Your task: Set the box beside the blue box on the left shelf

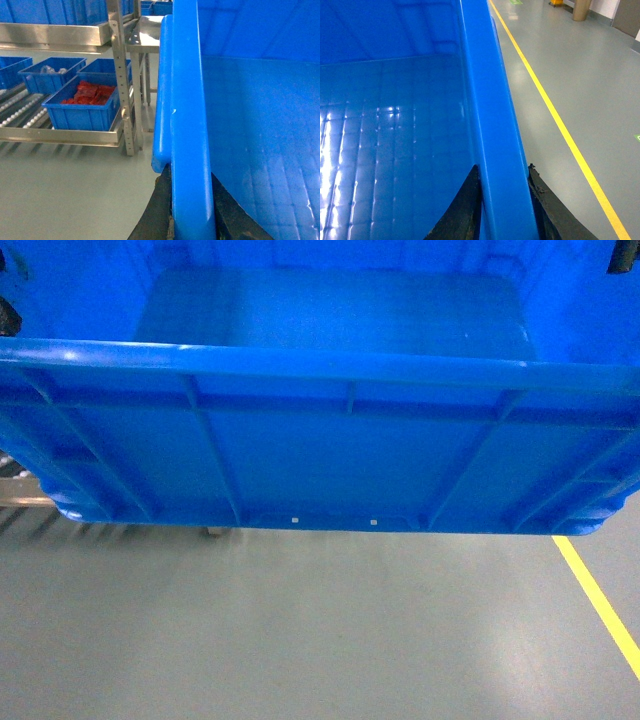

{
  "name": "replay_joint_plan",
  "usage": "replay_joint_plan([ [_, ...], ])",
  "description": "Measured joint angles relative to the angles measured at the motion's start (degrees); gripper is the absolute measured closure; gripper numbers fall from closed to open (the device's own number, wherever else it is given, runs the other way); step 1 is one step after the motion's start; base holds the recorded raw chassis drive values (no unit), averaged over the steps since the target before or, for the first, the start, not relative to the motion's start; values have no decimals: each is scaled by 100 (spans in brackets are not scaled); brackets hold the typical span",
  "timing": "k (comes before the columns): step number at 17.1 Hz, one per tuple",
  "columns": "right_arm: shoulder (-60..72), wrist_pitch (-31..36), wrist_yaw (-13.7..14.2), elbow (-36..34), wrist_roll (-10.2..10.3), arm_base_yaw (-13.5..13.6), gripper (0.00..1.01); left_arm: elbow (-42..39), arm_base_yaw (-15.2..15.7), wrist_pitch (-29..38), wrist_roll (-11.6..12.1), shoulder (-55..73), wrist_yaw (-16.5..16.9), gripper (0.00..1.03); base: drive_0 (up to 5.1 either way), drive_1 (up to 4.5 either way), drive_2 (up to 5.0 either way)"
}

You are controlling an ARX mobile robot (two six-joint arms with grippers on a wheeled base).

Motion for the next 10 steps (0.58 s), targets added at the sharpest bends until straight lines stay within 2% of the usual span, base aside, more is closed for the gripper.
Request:
replay_joint_plan([
  [10,0,2,-2,0,0,0,83,0,0,0,2,-2,-2,95,0,411,-410],
])
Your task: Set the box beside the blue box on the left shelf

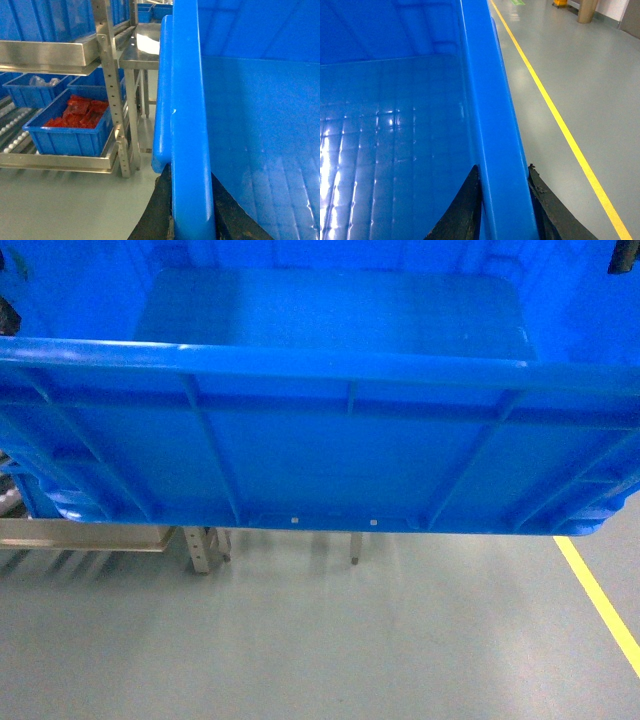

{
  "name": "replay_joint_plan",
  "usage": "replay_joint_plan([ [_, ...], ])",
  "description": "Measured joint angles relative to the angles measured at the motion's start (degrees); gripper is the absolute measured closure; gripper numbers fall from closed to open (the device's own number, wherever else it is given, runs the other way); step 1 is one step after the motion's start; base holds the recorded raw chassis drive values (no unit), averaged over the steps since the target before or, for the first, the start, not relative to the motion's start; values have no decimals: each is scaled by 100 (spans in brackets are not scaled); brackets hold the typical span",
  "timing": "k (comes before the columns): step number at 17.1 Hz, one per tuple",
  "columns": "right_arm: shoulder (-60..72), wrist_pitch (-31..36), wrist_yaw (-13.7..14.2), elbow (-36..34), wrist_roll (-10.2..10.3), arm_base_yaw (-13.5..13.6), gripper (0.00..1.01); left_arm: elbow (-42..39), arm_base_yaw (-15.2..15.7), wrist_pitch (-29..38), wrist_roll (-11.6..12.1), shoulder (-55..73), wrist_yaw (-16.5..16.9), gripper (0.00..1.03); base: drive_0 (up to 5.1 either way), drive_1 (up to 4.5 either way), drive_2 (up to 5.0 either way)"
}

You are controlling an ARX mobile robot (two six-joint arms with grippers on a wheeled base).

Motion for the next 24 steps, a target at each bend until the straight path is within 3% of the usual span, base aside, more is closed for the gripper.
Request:
replay_joint_plan([
  [3,0,-17,2,0,0,0,83,0,0,-20,0,0,2,95,-7,404,-418],
  [7,0,-39,0,-4,-2,0,83,0,0,-31,-4,20,4,95,0,0,0],
  [24,0,20,2,-7,-11,0,83,0,0,2,0,11,2,95,-487,233,264],
])
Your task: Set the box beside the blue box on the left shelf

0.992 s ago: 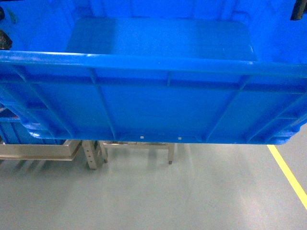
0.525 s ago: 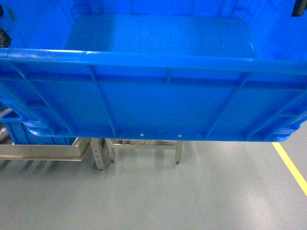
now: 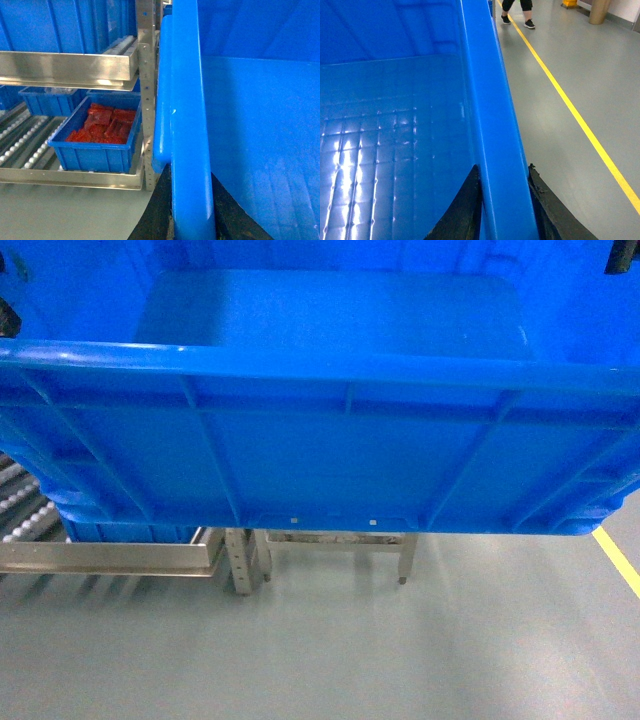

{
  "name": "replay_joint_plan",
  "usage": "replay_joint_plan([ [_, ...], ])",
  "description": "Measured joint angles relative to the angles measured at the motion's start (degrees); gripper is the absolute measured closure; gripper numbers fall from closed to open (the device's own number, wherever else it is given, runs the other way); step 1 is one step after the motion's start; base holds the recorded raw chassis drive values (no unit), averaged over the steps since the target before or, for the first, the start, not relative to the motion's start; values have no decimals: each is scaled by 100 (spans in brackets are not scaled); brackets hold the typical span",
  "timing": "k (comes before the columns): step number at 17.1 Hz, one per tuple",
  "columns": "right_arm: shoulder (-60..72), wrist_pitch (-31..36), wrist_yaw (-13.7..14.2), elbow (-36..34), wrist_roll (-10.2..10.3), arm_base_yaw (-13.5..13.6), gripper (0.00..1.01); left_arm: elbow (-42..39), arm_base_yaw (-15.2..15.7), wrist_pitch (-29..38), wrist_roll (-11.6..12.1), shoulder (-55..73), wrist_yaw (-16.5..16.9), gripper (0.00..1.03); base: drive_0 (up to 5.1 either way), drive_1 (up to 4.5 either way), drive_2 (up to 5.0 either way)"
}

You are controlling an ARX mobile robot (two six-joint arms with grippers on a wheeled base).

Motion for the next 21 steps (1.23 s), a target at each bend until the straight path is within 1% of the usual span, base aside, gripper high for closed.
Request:
replay_joint_plan([
  [21,0,-11,0,0,-7,0,84,0,0,0,4,0,0,95,-494,242,242],
])
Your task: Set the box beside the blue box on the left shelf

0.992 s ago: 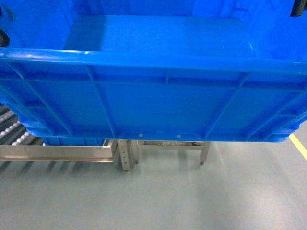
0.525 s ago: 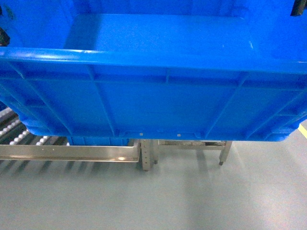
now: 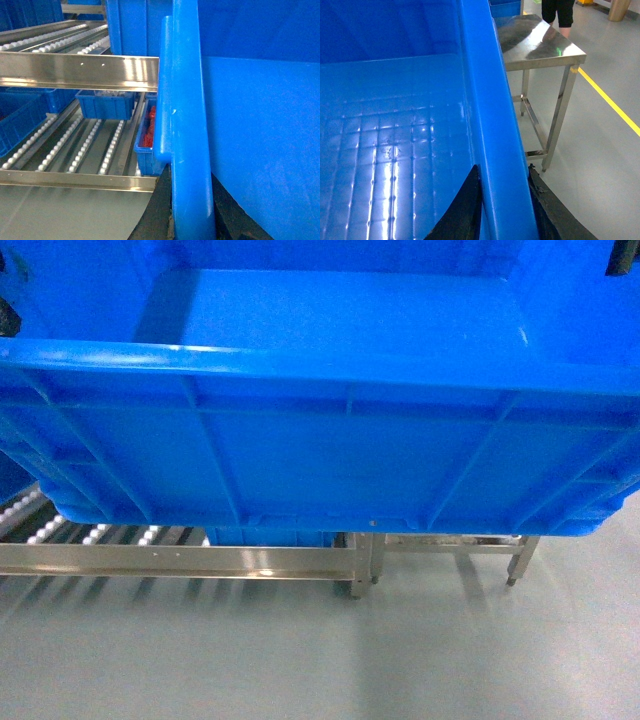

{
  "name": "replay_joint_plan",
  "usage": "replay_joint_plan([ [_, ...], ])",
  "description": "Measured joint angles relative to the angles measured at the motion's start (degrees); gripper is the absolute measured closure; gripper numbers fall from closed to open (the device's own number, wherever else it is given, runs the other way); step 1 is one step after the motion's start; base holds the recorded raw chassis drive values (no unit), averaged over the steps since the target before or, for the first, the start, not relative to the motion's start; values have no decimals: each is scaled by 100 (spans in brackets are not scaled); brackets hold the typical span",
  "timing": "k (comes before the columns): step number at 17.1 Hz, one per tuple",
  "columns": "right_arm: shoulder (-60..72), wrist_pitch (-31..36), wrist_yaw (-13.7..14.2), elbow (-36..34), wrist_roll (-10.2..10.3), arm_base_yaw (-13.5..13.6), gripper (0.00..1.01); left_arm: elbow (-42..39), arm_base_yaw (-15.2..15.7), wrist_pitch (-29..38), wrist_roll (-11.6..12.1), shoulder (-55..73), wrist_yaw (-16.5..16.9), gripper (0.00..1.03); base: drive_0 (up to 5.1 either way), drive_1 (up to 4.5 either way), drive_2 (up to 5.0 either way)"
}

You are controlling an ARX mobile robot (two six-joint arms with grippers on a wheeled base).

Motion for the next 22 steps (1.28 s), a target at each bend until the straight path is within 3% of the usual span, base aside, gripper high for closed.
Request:
replay_joint_plan([
  [22,0,9,0,-2,-2,0,84,0,0,9,-4,0,2,95,-497,240,240],
])
